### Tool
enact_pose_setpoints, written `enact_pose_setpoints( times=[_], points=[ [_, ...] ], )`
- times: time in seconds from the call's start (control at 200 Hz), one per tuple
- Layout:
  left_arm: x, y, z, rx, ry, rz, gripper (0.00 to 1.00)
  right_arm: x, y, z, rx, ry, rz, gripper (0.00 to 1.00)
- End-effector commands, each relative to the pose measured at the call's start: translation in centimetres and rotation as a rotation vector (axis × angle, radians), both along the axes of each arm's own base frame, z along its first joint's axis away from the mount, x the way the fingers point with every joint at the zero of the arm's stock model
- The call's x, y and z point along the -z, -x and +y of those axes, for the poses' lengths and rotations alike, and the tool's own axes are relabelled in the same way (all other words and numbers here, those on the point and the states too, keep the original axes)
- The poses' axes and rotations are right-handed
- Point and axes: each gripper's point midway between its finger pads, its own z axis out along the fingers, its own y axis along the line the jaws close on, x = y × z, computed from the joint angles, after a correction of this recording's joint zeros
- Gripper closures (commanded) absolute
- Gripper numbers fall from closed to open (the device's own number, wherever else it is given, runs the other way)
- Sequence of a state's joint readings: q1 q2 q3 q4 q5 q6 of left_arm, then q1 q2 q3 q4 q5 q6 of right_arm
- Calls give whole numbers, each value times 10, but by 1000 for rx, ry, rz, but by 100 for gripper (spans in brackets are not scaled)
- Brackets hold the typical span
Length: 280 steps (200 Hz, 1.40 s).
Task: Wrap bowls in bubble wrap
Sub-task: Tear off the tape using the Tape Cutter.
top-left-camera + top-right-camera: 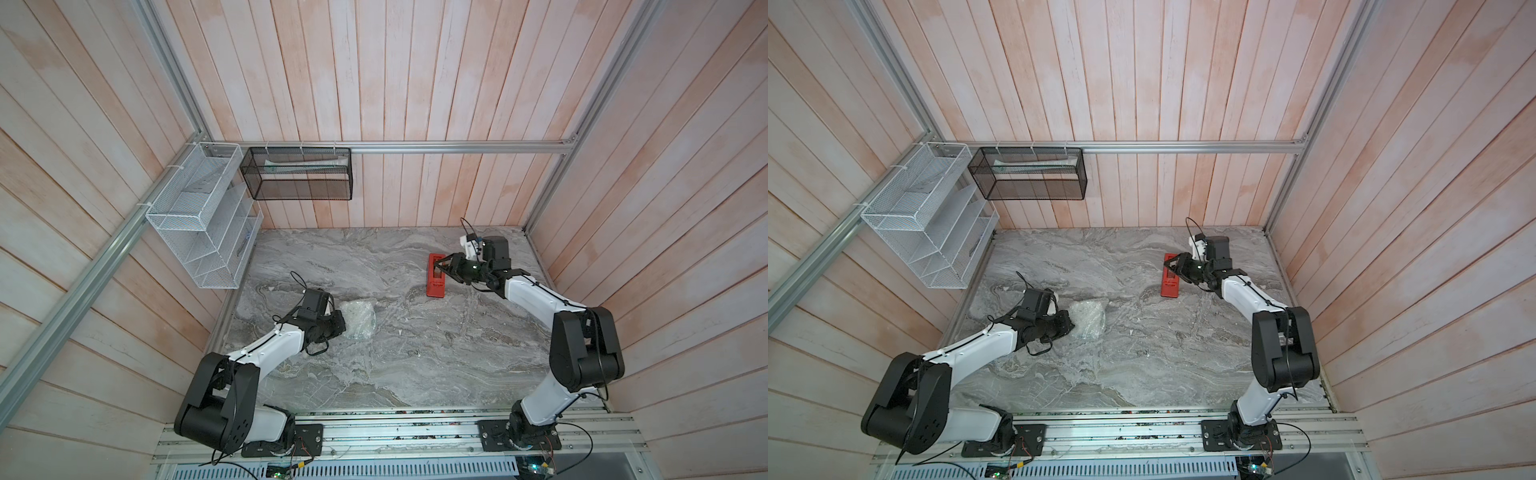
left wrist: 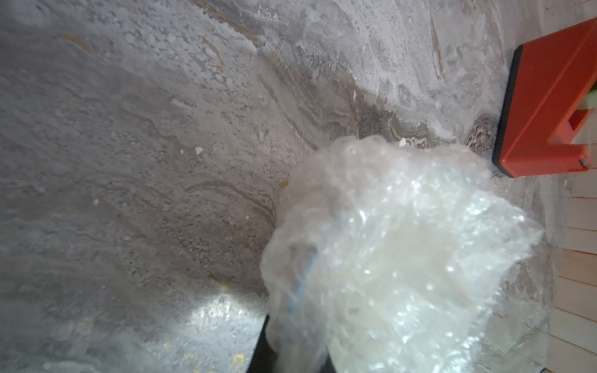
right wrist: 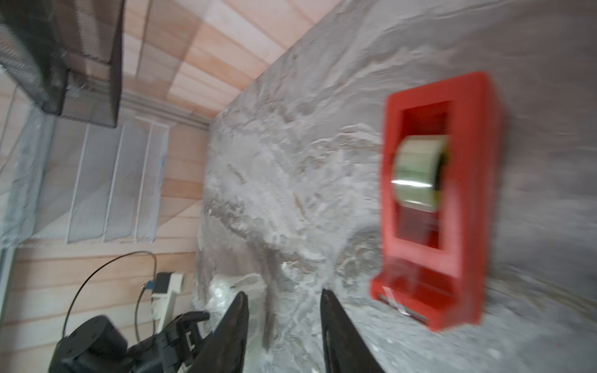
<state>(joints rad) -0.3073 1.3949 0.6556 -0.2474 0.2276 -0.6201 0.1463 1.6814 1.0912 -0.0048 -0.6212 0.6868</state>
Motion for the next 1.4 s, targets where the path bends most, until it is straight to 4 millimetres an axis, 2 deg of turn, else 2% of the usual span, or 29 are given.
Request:
enact_pose_setpoints(
  times=[0.0, 0.11, 0.285, 0.7, 1.155, 1.31, 1.395],
  points=[
    [40, 40, 19, 35, -127, 183, 100, 26, -2, -25, 46, 82, 39, 60],
    [42, 39, 18, 35, -123, 184, 100, 44, -9, -27, 29, 75, 79, 60],
    [41, 36, 15, 27, -107, 173, 100, 61, -13, -20, 14, 26, 108, 59],
    [42, 37, 10, 60, -90, 166, 100, 62, -20, -5, -13, -10, 106, 59],
    [43, 39, 5, 76, -70, 173, 100, 79, -28, 16, -63, -33, 137, 61],
    [43, 38, 5, 75, -68, 171, 100, 82, -28, 23, -76, -48, 149, 66],
    [42, 37, 5, 75, -68, 170, 100, 81, -28, 24, -78, -47, 147, 74]
  ],
)
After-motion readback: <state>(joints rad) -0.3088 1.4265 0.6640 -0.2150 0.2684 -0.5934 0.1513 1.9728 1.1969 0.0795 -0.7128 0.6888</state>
